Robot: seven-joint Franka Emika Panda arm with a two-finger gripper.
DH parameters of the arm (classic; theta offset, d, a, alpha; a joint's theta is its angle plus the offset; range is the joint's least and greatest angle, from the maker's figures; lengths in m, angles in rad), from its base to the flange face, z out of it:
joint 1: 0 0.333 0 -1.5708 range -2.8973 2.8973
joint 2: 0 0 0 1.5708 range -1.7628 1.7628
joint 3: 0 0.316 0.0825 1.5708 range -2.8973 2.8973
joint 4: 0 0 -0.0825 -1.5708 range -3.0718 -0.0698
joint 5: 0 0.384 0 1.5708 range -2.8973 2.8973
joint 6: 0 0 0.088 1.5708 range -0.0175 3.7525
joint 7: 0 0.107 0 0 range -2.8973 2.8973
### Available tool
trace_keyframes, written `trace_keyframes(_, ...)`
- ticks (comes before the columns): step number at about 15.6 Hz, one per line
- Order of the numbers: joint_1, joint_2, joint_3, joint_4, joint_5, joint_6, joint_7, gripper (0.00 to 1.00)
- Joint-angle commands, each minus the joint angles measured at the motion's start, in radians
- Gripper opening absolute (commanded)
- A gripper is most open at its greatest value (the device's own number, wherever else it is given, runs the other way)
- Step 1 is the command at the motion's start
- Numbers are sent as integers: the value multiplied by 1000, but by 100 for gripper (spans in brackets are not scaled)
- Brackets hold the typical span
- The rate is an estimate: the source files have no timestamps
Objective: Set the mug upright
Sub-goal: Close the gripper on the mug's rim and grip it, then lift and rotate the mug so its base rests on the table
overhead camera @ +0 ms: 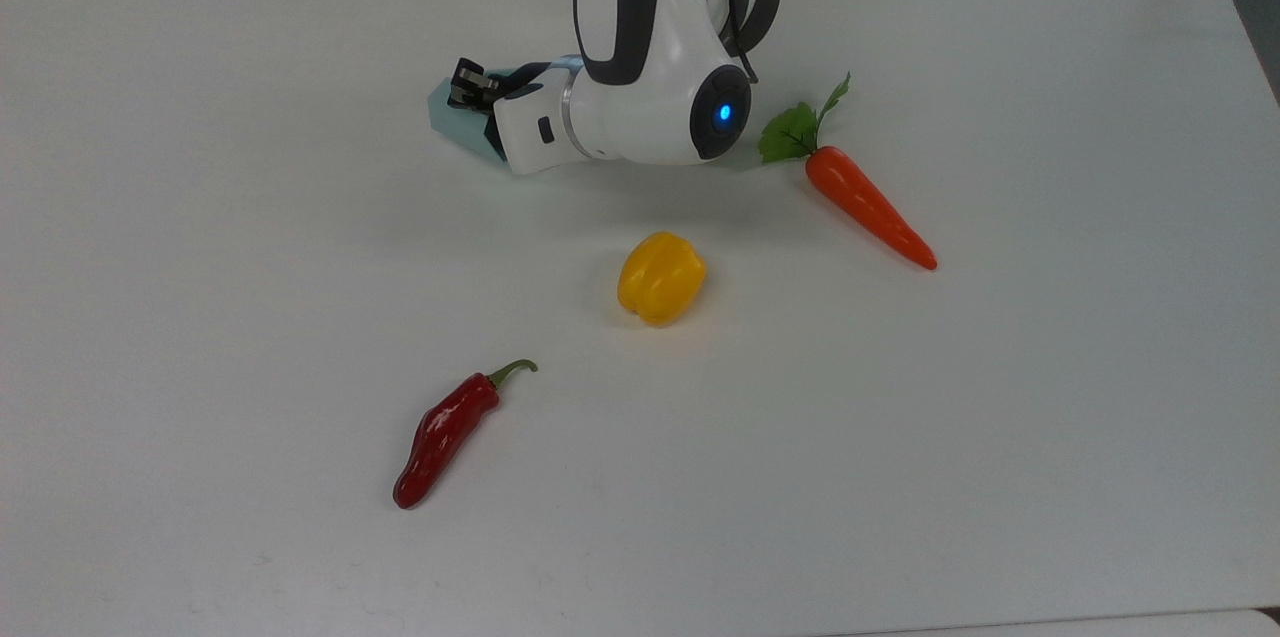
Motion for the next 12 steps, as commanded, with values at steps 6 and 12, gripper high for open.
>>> trace_keyframes(6, -53, -127, -5, 25, 144, 129, -215, 3)
trace_keyframes(12, -100, -140, -3, -44, 360, 475, -319, 4)
